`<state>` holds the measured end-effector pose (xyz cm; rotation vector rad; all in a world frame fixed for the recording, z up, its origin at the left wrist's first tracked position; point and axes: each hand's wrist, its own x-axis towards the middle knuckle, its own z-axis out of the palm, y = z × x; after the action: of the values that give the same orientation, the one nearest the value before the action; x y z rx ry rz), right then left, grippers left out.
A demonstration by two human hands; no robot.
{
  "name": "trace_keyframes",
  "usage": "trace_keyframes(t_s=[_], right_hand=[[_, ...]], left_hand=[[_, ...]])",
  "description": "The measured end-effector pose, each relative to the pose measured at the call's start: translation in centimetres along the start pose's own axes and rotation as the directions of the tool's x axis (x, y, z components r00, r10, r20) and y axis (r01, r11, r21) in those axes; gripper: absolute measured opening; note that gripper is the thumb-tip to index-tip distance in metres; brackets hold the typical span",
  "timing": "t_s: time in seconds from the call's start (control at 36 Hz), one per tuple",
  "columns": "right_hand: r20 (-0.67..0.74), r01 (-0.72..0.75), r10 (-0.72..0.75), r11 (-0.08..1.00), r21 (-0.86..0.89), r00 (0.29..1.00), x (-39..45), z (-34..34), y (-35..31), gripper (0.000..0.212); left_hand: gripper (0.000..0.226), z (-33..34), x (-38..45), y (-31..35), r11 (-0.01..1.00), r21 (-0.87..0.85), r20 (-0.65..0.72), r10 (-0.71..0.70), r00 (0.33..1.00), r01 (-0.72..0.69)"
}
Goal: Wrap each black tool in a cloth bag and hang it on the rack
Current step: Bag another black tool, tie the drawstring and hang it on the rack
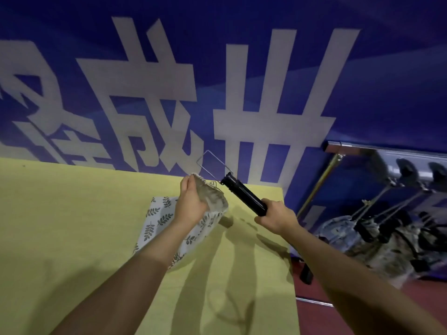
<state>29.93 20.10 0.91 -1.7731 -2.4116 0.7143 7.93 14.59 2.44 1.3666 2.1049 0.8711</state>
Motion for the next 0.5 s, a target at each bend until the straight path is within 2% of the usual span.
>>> trace_keyframes(t_s=[0.11,0.19,0.31,0.5], right_hand=[[0.010,-0.003,0.003,0.999,-0.035,1.000,-1.2,0.3,0.7,0.038],[0.017,-0.005,0.006,0.999,-0.044,1.000,-1.6,0.3,0.6,0.036],[0.020,-0.021,0.022,0.998,-0.052,1.000,-1.8,0.1,0.1,0.039],[0.040,0.005,-0.004,0.999,-0.032,0.999,-1.7,0.0,-0.2,0.040]], left_hand=[[0.086,-0.6,-0.5,0.8,0.997,-0.026,0.079,0.073,0.994,-0.071],[0.082,-0.6,-1.4,1.0,0.988,-0.011,0.150,0.151,0.977,-0.152],[0.092,0.3,-2.1,0.8,0.952,0.114,0.225,0.254,0.941,-0.285],[0.121,1.0,-2.9,1.3,0.881,0.293,0.270,0.296,0.916,-0.371]])
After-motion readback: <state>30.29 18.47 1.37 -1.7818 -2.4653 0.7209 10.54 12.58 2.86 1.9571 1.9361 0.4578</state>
